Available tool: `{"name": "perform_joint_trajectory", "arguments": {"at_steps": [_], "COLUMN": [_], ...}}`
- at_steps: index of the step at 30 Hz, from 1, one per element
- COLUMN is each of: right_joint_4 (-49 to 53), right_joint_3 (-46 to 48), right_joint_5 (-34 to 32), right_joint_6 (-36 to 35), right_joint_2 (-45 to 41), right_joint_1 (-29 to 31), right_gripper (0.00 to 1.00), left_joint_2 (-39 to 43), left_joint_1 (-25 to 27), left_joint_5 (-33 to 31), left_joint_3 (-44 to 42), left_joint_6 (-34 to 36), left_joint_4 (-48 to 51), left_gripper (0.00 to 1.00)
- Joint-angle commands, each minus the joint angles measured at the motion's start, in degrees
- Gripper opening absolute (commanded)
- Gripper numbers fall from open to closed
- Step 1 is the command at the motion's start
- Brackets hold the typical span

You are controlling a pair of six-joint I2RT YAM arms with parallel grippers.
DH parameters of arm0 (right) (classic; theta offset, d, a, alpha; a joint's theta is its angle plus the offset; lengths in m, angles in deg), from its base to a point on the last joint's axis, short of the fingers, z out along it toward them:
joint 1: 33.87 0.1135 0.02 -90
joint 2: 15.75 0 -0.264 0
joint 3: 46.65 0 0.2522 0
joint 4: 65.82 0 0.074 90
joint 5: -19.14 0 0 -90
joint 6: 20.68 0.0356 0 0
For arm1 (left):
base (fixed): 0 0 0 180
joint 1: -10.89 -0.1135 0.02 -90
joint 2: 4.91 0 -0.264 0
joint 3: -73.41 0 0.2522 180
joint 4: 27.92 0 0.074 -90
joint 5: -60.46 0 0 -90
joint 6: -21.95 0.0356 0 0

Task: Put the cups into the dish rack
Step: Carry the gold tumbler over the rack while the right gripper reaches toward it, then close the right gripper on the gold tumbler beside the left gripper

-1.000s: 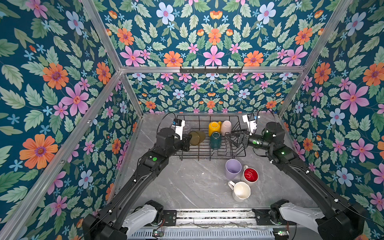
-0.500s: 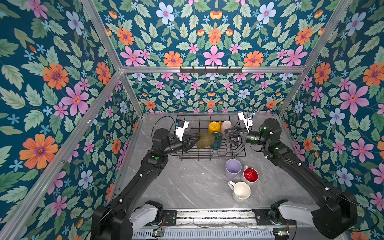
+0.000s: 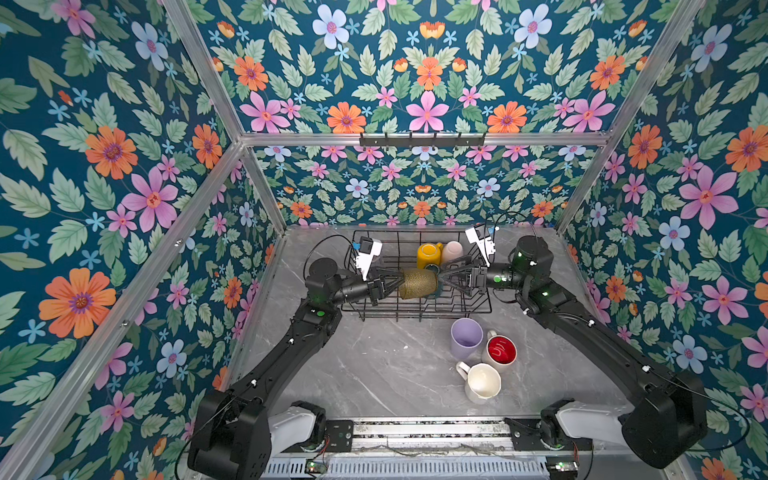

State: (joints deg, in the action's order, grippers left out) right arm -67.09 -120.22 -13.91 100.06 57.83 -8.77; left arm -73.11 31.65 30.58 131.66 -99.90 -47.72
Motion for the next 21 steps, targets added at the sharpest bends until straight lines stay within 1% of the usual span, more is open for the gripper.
{"name": "perform_joint_trajectory", "arguments": {"at_steps": [1, 4, 9, 21], "right_joint_4": [-2.79, -4.11, -3.54, -5.24], "right_joint_3": [-0.59, -0.61, -1.23, -2.94], "right_joint_5": [3.74, 6.03, 6.18, 5.93], "right_joint_6": [-1.12, -1.45, -2.62, -0.52], "right_joint_2": [0.64, 0.78, 1.33, 4.52], "right_joint_1": [0.96, 2.25, 3.88, 5.23], "right_gripper": [0.95, 0.95, 0.95, 0.91], "left_joint_2": [-0.61, -0.96, -1.22, -1.84], "left_joint_1": [-0.1, -0.05, -0.09, -0.08], "left_joint_5": [3.01, 3.25, 5.13, 6.14], "left_joint_3": [0.05, 0.0, -0.91, -1.01], "left_joint_6": [-3.39, -4.21, -8.13, -9.8], "left_joint_4": [-6.9, -7.69, -14.16, -15.86], "left_gripper": [0.0, 0.0, 0.0, 0.0]}}
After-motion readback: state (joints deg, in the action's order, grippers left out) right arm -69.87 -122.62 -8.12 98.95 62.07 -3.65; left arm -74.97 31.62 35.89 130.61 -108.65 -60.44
